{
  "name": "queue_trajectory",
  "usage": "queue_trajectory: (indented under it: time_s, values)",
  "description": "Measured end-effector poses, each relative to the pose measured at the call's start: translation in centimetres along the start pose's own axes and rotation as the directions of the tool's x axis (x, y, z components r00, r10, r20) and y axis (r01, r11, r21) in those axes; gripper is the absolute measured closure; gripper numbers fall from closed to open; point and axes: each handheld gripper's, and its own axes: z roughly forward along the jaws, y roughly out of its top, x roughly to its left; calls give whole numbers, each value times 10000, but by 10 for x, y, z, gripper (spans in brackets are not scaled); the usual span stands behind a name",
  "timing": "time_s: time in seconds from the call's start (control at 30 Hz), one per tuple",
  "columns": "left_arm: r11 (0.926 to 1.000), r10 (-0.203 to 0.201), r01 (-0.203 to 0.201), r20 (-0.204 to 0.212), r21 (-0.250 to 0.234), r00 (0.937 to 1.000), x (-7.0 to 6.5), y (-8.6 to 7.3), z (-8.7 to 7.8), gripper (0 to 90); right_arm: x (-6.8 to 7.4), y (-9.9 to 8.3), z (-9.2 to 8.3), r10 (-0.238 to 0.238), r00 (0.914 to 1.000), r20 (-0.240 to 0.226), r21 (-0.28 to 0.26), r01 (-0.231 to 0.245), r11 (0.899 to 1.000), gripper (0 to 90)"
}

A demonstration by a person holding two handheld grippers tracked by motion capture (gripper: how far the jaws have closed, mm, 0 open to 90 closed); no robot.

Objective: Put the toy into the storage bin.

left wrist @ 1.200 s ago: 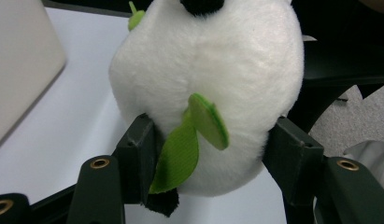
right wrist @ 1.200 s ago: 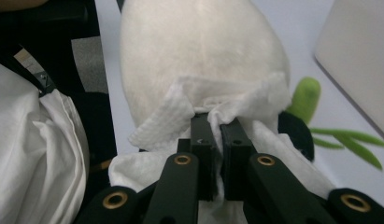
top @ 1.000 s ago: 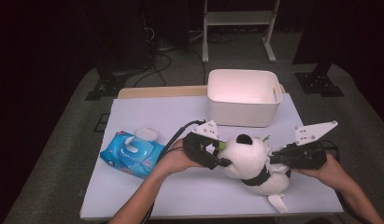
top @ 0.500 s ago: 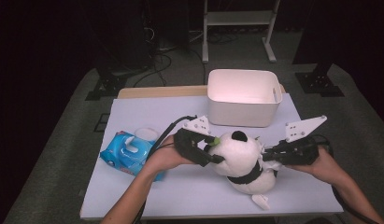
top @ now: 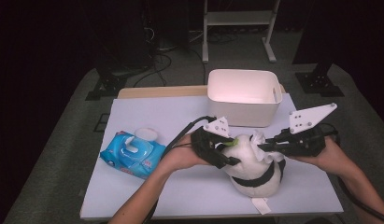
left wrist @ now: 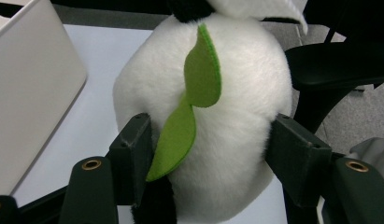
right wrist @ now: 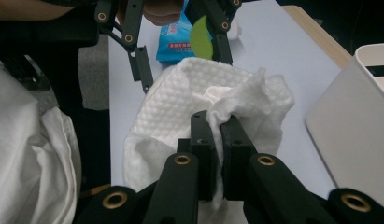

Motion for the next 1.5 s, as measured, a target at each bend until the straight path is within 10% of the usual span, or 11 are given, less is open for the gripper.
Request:
queue_trajectory:
  time_s: [0.63, 0.93, 1.5]
  values:
    - [9998, -43, 44, 60, -203, 10000, 3, 4, 6, 345, -5, -57, -11, 1299, 9907, 400, -127, -1295, 9915, 849]
    - [9998, -16, 15, -56, -190, 10000, 4, 10, 10, 345, -2, -30, -15, 435, 9960, 777, 859, -502, 9950, 846]
    - [9997, 95, -94, 26, -223, 10000, 2, 18, 17, 283, -8, 1, -8, -84, 9996, 280, 889, 59, 9960, 849]
